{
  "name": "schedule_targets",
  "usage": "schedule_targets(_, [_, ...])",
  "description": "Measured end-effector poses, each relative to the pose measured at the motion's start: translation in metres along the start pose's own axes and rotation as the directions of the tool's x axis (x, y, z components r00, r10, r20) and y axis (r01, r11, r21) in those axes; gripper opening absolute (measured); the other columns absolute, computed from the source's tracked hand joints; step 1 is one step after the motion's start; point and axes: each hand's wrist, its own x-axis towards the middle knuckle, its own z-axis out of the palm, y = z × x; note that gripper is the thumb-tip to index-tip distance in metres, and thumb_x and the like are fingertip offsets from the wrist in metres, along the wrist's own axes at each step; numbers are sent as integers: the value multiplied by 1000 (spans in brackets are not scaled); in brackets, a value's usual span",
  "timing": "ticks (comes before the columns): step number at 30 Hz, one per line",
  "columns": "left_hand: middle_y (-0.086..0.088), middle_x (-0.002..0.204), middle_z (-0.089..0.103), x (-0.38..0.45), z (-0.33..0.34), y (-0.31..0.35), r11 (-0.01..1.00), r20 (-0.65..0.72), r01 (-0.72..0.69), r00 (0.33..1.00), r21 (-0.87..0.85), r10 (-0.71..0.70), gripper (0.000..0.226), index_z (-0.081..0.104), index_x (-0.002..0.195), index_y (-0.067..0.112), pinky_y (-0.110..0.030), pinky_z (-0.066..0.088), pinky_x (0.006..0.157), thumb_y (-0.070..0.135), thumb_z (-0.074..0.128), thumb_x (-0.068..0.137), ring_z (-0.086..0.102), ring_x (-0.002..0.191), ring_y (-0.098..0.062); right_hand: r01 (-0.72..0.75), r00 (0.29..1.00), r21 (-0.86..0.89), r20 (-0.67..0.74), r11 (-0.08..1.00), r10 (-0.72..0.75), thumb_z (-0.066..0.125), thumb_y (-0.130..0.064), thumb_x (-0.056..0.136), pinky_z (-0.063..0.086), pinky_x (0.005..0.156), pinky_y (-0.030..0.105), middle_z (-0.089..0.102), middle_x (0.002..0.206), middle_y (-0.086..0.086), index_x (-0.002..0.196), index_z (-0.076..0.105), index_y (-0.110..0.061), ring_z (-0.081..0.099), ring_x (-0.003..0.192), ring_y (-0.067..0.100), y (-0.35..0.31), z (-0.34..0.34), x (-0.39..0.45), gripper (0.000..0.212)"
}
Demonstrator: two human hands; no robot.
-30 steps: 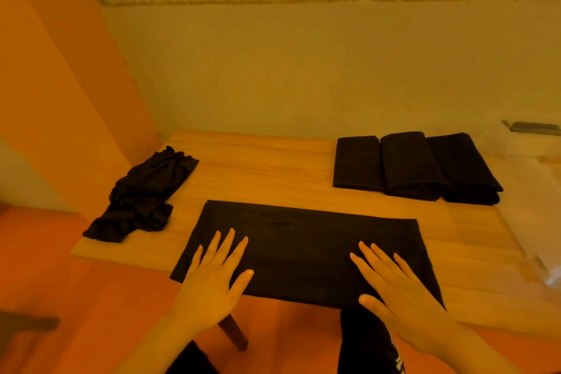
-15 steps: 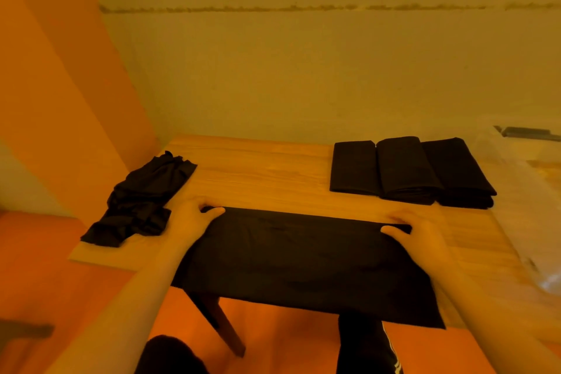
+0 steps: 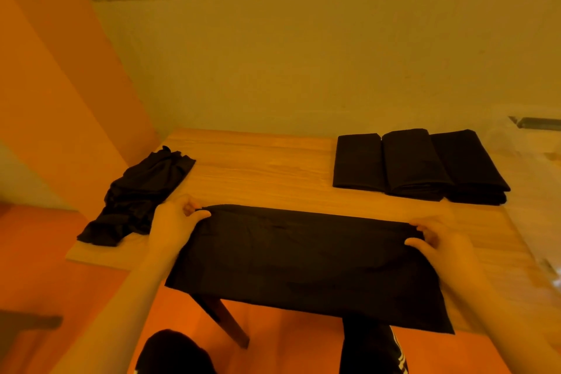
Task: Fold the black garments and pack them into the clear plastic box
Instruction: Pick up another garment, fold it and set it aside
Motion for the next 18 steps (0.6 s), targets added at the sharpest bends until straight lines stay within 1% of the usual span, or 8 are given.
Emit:
schedule_targets(3, [2,70,56,0,-1,1,999,-58,7,998,-52,-10,13,63,79,5,-16,35,58,15,72,80,52,67,-7,-66,998,207,-3,976,68,65,-4,82,42,83,37,53,80,0,97,62,-13,55,93,32,5,-2,-3,17])
schedule_targets(6, [-2,74,56,3,-2,7,991,-50,8,999,-132,-15,10,61,82,5,-18,37,59,13,66,85,50,68,-6,-47,999,226,8,973,47,63,-6,84,46,78,35,57,81,1,82,61,-21,57,87,25,3,-10,0,15])
schedule_targets(8, [-4,75,54,9,0,11,987,-31,-1,1000,-163,-4,12,58,85,3,-21,37,57,14,61,88,48,67,-7,-21,1000,255,-7,967,24,63,-8,84,43,73,30,57,80,0,80,61,-21,55,82,20,0,-18,4,15])
schedule_targets(10, [0,72,49,18,3,14,985,-52,-17,999,-170,8,14,55,87,3,-23,35,57,16,58,91,45,65,-6,16,998,256,-56,967,-2,62,-8,84,40,76,30,55,79,-4,75,56,-25,52,84,18,-5,-23,12,20])
schedule_targets(13, [0,72,46,27,14,13,993,-74,-20,997,-118,11,14,51,88,5,-31,34,59,17,55,93,42,63,-6,22,998,165,-69,986,-11,62,-10,85,41,78,33,57,86,4,85,60,-17,55,90,23,-13,-18,18,7])
schedule_targets(15, [-11,77,54,26,21,13,999,-49,-34,998,-8,33,14,51,89,5,-31,35,56,17,57,93,47,62,-18,-52,998,110,-35,993,56,59,-13,88,44,84,36,59,101,13,108,61,-8,56,101,30,-12,-9,21,21])
schedule_targets(17, [-17,97,60,20,19,18,987,-46,-43,998,154,51,19,54,102,3,-32,41,60,19,57,92,56,77,-27,8,998,-178,-66,984,-20,54,-18,91,41,98,37,55,122,11,123,56,-8,50,116,29,-12,-7,18,34])
schedule_targets(18, [-18,109,58,14,18,23,970,-71,-65,994,232,84,27,54,112,2,-36,44,68,20,56,92,56,90,-30,90,986,-331,-101,939,-130,52,-19,92,38,103,36,53,128,9,127,53,-10,47,120,25,-14,-7,16,36])
